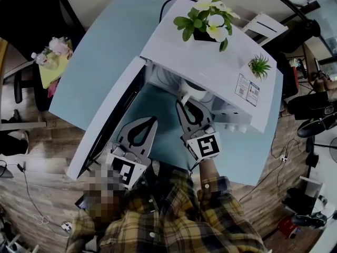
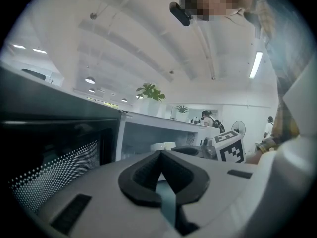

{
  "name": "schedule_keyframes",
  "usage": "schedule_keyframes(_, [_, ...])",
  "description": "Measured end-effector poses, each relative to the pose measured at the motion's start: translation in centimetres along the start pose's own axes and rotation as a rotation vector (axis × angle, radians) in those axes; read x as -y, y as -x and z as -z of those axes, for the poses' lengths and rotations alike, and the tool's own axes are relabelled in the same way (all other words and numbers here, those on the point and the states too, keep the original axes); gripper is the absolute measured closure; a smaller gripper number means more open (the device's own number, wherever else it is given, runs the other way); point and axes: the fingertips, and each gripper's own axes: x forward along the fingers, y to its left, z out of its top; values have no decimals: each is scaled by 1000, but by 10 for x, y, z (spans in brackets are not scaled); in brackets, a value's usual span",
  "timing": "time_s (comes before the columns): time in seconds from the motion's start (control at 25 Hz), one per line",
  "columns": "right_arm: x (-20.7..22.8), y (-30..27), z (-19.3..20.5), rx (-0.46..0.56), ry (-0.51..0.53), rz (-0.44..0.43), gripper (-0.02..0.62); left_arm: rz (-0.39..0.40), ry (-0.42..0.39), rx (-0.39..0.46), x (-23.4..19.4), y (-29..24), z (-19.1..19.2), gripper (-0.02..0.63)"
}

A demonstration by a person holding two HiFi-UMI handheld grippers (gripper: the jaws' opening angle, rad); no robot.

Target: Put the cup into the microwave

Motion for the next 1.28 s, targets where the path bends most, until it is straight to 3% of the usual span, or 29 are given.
schedule_keyframes(0.56, [16,-24,17,12,104,76,534,2,12,-15,3,5,9,614])
schedule_keyframes(0.96, [25,-37,36,-45,25,106,543,4,9,-12,3,7,10,614])
schedule_keyframes(1.28, [26,-42,48,-78,28,108,540,7,6,-9,2,7,10,614])
